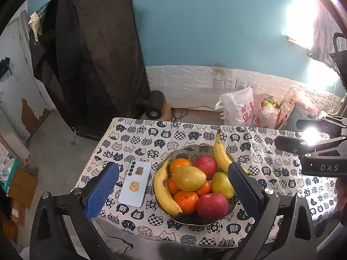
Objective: Organize fruits
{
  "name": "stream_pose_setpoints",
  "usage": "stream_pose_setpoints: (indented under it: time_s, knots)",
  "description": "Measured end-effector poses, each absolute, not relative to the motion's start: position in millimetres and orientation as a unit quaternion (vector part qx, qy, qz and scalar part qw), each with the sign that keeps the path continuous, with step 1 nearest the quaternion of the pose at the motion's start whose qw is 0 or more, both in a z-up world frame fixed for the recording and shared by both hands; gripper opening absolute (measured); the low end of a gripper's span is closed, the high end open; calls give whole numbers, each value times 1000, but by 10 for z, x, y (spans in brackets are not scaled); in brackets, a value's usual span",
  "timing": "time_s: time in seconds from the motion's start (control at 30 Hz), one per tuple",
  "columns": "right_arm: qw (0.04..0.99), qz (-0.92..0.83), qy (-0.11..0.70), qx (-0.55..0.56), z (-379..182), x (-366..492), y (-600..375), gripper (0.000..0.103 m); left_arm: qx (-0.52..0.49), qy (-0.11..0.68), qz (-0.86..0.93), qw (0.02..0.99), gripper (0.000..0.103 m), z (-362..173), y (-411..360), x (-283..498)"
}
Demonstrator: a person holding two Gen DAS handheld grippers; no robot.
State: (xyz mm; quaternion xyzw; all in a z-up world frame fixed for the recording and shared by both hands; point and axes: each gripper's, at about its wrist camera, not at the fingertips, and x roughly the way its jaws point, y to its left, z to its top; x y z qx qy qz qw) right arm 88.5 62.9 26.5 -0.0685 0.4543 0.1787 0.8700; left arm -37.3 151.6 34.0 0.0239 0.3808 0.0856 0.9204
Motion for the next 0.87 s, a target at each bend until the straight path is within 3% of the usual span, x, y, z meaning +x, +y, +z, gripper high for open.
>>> stream_pose_setpoints:
  time_s: [0.87]
  knots:
    - [869,178,456,-70,244,875,634,78,14,383,87,919,101,333,1536,-377]
